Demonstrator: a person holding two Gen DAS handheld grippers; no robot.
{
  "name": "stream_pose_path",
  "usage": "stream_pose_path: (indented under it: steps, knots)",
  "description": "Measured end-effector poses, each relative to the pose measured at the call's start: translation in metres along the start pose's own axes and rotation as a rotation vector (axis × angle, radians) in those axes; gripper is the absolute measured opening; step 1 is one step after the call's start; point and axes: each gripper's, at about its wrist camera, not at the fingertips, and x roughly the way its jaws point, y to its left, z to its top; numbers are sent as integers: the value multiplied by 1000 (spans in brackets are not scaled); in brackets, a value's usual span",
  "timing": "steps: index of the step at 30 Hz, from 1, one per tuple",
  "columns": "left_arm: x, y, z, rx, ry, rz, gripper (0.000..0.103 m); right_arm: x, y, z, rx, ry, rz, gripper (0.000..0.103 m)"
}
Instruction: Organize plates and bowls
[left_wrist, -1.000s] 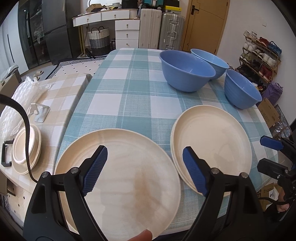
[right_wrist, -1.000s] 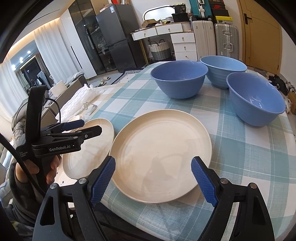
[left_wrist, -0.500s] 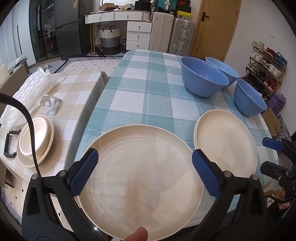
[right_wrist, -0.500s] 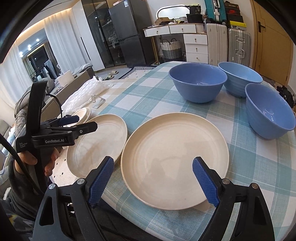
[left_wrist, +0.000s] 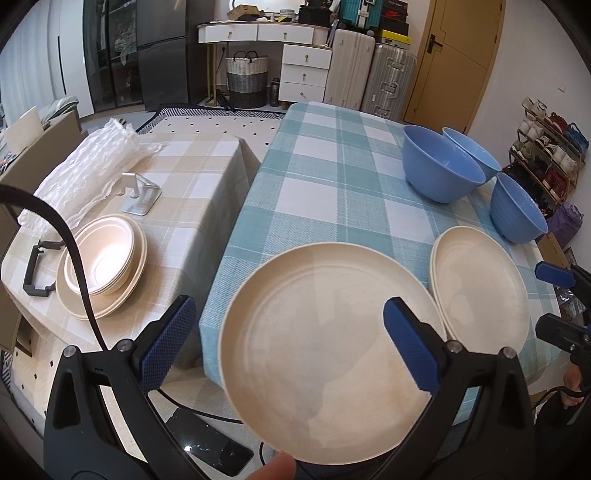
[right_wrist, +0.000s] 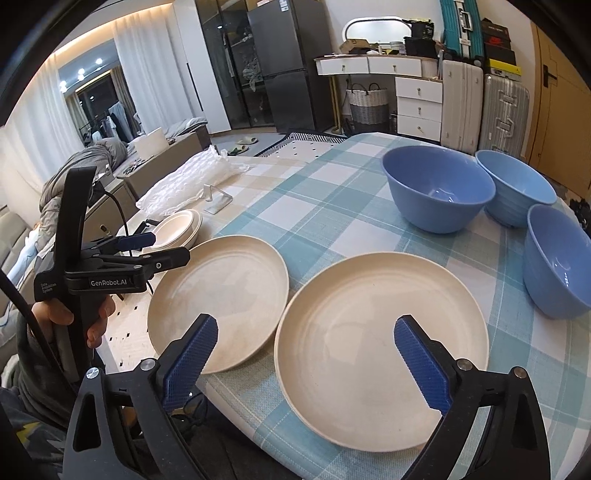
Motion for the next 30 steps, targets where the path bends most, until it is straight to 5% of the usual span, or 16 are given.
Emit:
stream_pose_path:
  steps: [14, 30]
  knots:
    - [4, 14, -17, -17, 31, 6, 100, 9, 6, 23, -23, -69, 100, 103]
    - [12, 25, -39, -21, 61, -15, 100, 43, 31, 48, -221, 93, 34, 103]
